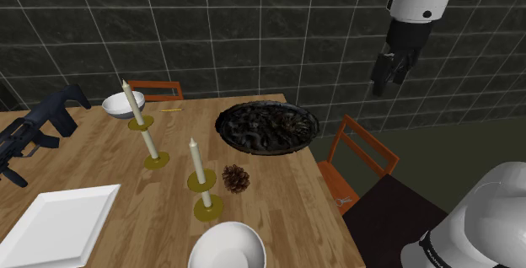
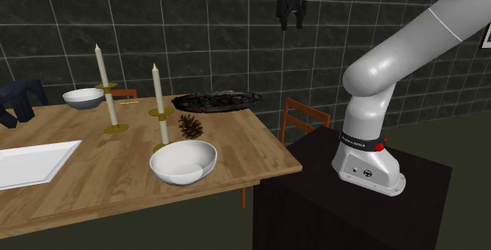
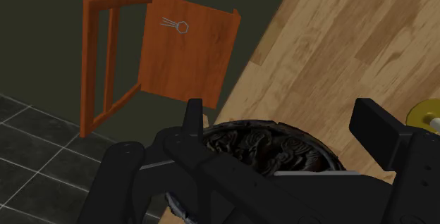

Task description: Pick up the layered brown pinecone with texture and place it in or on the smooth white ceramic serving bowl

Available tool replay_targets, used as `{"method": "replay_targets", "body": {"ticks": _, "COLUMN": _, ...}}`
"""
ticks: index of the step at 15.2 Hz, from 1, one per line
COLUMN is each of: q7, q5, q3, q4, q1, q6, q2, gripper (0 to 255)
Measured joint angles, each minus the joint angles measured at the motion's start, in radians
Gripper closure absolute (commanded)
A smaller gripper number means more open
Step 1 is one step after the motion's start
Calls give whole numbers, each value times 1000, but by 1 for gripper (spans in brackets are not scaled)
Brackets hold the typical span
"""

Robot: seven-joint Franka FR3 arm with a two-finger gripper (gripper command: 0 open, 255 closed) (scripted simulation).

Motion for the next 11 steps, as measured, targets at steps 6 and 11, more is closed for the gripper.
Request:
{"method": "replay_targets", "body": {"ticks": 6, "q7": 35, "q5": 23, "q3": 47, "q4": -22, "q1": 22, "q6": 102, "q2": 86, "gripper": 0}}
{"method": "replay_targets", "body": {"ticks": 11, "q7": 86, "q5": 45, "q3": 111, "q4": -18, "q1": 49, "q6": 216, "q2": 209, "gripper": 0}}
